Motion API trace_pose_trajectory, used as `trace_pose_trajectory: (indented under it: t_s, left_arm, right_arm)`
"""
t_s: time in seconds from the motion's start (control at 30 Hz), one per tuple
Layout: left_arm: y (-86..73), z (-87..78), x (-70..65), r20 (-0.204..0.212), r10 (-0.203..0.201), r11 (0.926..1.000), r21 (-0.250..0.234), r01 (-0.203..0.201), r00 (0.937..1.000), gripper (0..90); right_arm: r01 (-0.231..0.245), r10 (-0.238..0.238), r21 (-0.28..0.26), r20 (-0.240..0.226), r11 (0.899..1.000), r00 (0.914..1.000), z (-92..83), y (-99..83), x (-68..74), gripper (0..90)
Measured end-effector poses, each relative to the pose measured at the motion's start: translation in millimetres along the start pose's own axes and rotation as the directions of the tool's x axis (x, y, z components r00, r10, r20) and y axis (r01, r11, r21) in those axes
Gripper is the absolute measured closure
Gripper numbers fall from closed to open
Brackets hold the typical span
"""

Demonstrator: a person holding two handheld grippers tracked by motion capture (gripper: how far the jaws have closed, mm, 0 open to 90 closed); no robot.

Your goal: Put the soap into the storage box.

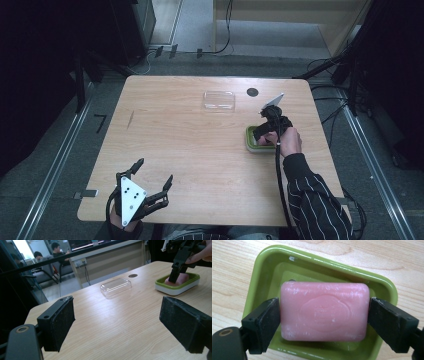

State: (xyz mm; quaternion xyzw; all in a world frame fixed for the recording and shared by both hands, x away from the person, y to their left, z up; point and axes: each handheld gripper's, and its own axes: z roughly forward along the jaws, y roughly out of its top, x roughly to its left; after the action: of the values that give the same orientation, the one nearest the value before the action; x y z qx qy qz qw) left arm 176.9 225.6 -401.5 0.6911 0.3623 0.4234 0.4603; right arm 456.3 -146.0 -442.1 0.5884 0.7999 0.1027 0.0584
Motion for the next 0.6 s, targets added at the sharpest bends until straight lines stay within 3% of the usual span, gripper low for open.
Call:
trace_pose_trajectory:
  t_s: [0.6]
  left_arm:
    - [2.2, 2.3, -3.6, 0.014, 0.013, 0.9999, -0.004, -0.013, 0.9998, 13.1]
  right_arm:
    - [0.024, -0.024, -0.041, 0.006, 0.999, 0.9997, -26.0, -16.1, -8.1, 12.2]
